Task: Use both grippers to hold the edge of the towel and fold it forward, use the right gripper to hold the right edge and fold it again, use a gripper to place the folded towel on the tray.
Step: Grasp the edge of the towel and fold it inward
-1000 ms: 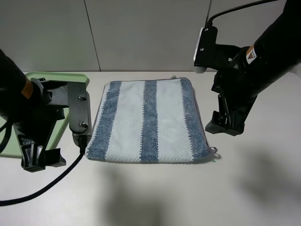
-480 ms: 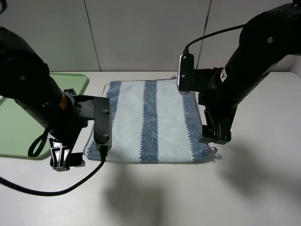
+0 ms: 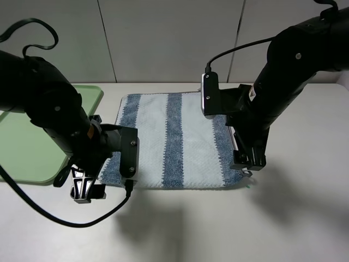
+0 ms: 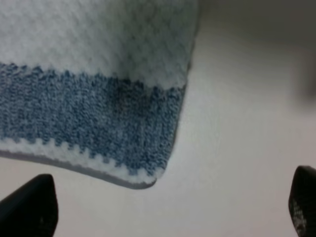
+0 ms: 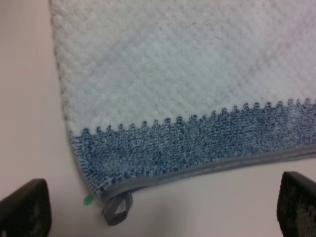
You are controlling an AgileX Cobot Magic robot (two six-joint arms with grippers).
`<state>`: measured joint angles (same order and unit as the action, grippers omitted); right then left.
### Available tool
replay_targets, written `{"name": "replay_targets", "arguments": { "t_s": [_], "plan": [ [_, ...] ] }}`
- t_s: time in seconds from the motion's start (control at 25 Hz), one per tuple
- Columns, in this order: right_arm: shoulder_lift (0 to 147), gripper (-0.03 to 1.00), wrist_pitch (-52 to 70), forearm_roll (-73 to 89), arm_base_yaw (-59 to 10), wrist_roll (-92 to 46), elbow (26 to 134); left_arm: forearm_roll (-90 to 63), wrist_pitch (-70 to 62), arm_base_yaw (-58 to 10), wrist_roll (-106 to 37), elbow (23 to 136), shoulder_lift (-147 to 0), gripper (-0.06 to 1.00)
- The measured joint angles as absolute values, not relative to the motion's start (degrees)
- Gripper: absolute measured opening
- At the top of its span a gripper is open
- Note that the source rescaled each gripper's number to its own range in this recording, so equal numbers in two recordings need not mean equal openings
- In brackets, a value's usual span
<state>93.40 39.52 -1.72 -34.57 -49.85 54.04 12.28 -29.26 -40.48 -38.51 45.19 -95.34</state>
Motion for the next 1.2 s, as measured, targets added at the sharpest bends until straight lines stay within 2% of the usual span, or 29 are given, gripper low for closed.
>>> {"name": "replay_targets", "arguments": {
  "t_s": [0.84, 1.2],
  "plan": [
    [100.40, 1.00, 33.46, -1.53, -34.57, -56.29, 50.85, 14.75, -20.56, -40.48, -45.59, 45.19, -95.53, 0.92],
    [103.86, 1.00, 31.92, -1.63, -34.57, -56.66, 50.85, 14.80, -19.41, -40.48, -45.76, 45.24, -102.22, 0.92]
  ]
}}
